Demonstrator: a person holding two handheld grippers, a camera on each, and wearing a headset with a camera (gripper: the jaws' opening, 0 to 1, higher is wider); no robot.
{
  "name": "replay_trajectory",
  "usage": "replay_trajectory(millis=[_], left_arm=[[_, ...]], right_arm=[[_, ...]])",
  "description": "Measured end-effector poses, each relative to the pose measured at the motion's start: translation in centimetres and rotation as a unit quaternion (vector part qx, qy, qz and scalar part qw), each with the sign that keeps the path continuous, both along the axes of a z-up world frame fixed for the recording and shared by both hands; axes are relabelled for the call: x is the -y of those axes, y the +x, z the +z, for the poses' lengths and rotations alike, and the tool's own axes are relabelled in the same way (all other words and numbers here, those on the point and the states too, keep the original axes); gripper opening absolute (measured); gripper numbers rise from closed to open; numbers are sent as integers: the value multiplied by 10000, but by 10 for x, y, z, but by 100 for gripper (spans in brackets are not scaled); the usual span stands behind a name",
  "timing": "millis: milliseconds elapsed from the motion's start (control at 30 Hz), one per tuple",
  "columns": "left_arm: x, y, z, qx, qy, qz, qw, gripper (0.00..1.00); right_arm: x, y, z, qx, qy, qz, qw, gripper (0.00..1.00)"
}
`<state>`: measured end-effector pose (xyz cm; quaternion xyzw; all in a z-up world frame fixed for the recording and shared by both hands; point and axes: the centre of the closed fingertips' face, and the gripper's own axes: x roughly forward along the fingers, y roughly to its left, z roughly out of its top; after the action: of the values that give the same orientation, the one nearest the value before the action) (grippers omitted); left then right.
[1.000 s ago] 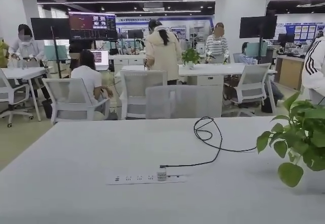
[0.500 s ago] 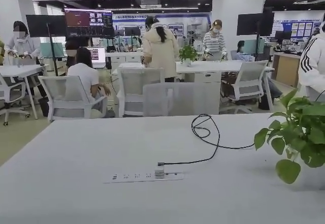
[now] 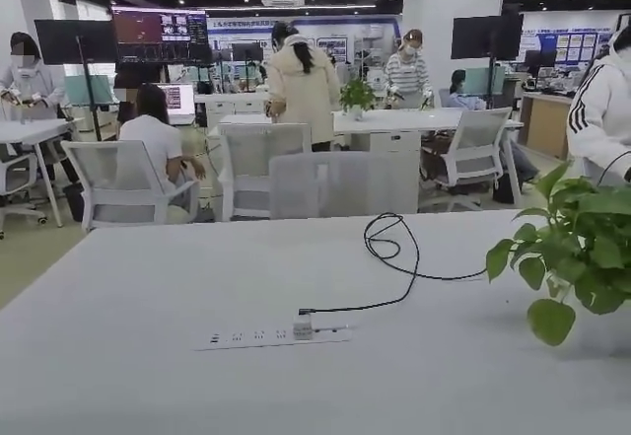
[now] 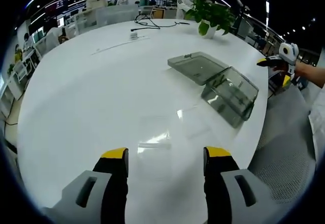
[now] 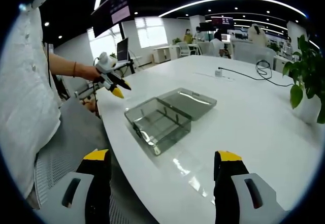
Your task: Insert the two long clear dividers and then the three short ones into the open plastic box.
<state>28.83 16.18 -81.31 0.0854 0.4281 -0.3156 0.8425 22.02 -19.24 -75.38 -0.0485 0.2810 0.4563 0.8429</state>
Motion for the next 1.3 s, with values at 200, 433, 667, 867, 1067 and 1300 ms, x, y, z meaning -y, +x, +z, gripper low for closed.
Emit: replay_trajectory(millis=[200,433,667,867,1067,1300], left_arm=[[-5,1,-13,-229,274,0,9994,55],[-10,-5,-28,-652,595,93,9961,52],[-11,-5,-35,-777,784,63,9939,50],[-13,-2,-36,-758,1029,48,9918,45],[-14,0,-37,-787,1372,-50,9874,41],[-14,0,-37,-1018,1533,-56,9829,40]], right_arm=[[1,1,0,-3,15,-39,10000,84],[1,1,-3,-33,33,-43,10000,84],[0,1,-2,-34,47,-46,10000,84],[1,1,-3,-39,60,-74,9999,83],[2,1,-3,-43,77,-109,9999,83],[2,1,-4,-41,102,-140,9998,83]])
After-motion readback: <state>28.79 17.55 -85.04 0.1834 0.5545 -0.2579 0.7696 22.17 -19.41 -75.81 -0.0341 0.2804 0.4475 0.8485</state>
